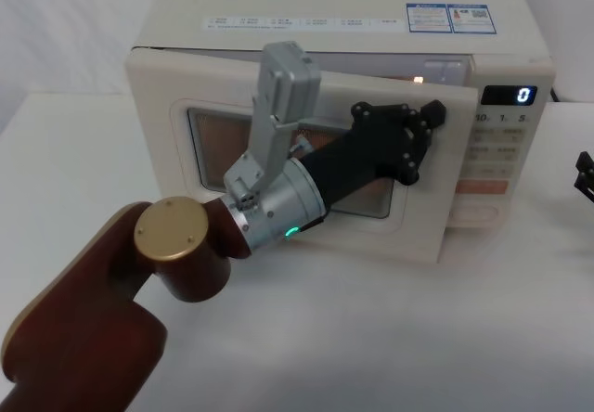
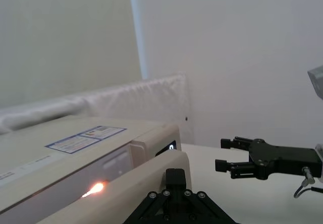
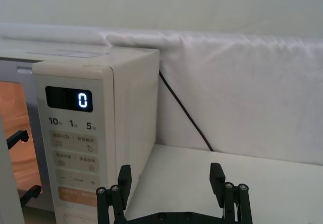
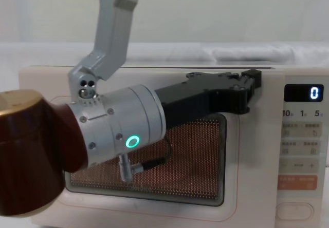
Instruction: Press the button to open the microwave door with one hand; close the microwave door with the other hand.
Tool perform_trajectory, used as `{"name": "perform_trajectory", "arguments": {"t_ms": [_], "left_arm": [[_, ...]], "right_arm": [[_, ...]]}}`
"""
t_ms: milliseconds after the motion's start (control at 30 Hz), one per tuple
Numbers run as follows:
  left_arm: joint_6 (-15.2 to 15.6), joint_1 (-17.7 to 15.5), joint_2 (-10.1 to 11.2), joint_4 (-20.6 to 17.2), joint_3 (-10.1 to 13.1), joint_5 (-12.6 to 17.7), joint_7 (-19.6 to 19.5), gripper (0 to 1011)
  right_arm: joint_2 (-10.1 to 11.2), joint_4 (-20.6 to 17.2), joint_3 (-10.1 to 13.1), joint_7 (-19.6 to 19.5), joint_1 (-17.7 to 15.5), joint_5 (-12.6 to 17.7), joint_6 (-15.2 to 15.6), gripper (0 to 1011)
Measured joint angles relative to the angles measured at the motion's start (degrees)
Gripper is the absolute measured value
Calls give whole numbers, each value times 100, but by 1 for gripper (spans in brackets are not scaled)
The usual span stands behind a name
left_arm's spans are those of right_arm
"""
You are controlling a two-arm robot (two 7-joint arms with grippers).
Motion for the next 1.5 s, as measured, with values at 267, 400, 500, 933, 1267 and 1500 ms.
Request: {"name": "perform_trajectory", "arguments": {"t_ms": [267, 400, 500, 933, 1267, 1500], "left_arm": [[-22, -166, -7, 197, 150, 228, -17, 0], [-71, -231, -7, 287, 182, 371, 15, 0], [-101, -268, -20, 347, 196, 454, 36, 0], [-262, -526, -212, 725, 247, 937, 200, 0], [-331, -684, -394, 979, 257, 1174, 226, 0], [-355, -703, -460, 1057, 240, 1294, 302, 0]], "right_arm": [[0, 0, 0, 0, 0, 0, 0, 1002], [0, 0, 0, 0, 0, 0, 0, 1002], [0, 0, 0, 0, 0, 0, 0, 1002], [0, 0, 0, 0, 0, 0, 0, 1002], [0, 0, 0, 0, 0, 0, 0, 1002], [0, 0, 0, 0, 0, 0, 0, 1002]]}}
